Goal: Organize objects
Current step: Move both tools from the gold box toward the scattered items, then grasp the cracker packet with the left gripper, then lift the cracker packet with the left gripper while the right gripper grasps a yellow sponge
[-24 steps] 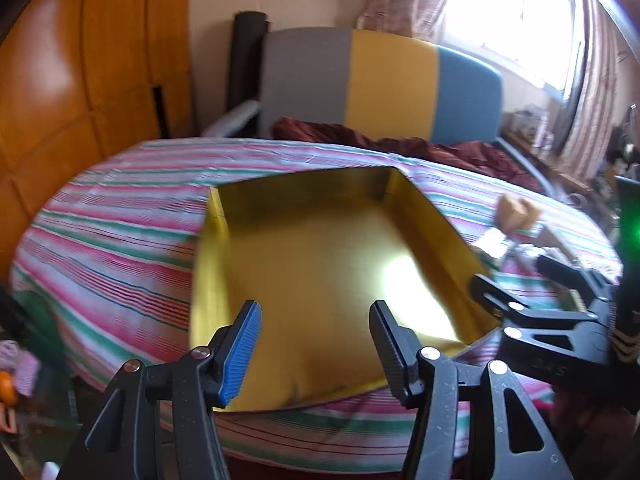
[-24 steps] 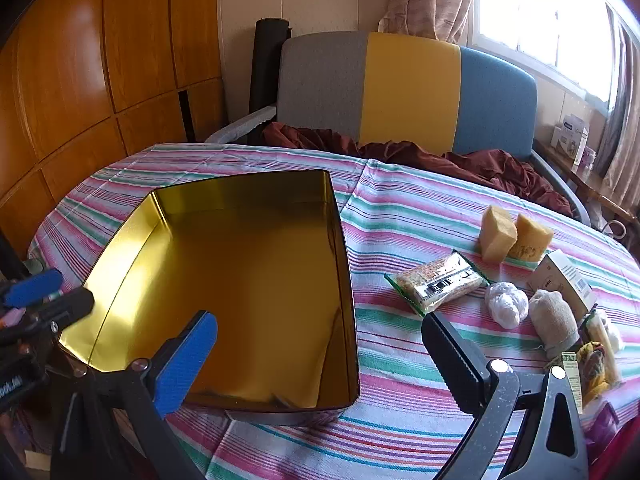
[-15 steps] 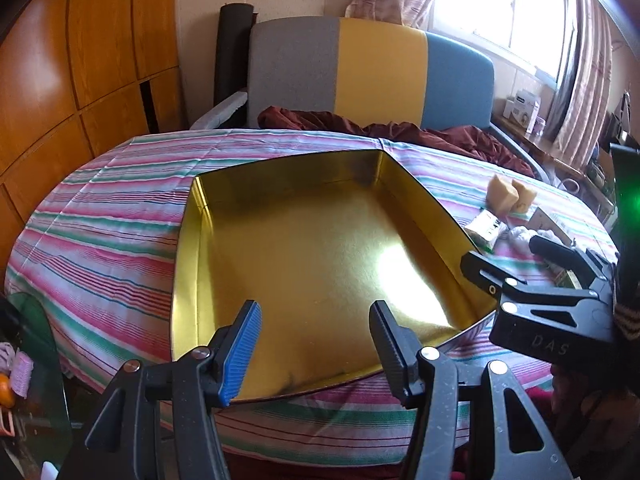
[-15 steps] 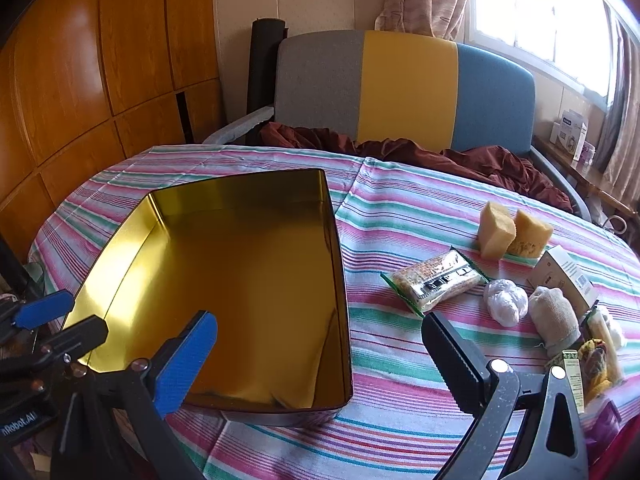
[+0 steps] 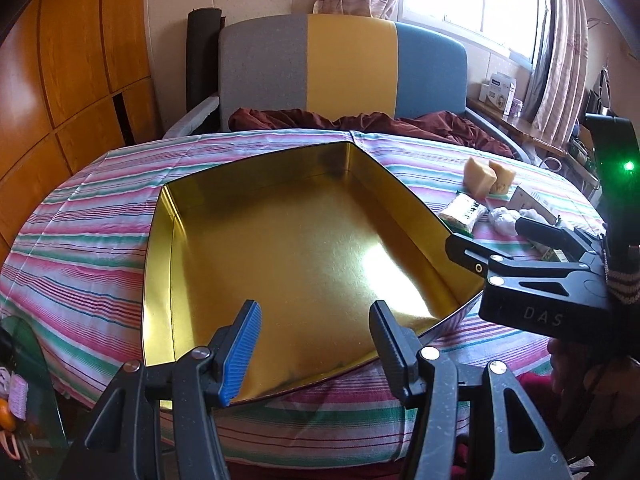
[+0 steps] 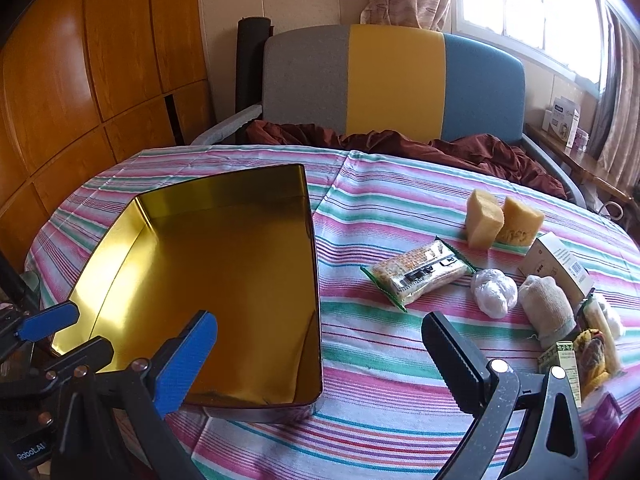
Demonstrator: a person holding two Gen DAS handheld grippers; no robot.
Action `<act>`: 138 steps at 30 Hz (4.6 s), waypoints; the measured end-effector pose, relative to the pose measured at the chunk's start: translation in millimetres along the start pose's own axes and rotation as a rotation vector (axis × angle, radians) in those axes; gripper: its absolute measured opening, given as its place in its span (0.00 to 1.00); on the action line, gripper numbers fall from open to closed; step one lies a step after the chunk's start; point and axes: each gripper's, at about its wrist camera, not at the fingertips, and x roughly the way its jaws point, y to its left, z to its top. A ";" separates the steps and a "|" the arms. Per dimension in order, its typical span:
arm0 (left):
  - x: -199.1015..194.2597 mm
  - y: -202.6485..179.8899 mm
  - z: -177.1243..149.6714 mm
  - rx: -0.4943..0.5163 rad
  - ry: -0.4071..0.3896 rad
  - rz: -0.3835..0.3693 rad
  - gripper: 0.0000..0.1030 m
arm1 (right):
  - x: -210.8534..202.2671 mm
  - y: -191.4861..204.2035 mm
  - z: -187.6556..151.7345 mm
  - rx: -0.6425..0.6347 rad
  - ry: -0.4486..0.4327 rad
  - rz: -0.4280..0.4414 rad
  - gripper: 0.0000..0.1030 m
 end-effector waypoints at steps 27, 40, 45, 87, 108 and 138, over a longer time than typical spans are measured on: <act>40.3 -96.2 68.5 0.213 0.111 -0.214 0.65 | -64.6 -298.1 -12.4 0.727 -0.077 -0.167 1.00; 139.4 -195.0 116.8 0.506 0.238 -0.257 0.51 | -59.5 -293.9 -10.9 0.745 -0.076 -0.056 1.00; 174.4 -214.4 113.1 0.587 0.315 -0.237 0.50 | -56.1 -296.1 -11.1 0.742 -0.071 -0.042 1.00; 98.2 -207.2 -17.3 0.555 0.065 -0.389 0.38 | 1.9 -225.6 18.5 0.385 0.175 0.073 0.76; 103.0 -205.9 -21.2 0.503 0.019 -0.430 0.38 | 125.8 -206.3 102.4 0.191 0.291 -0.024 0.33; -4.2 -98.0 21.1 0.179 -0.057 -0.336 0.37 | 82.0 -153.5 34.7 0.056 0.297 0.124 0.33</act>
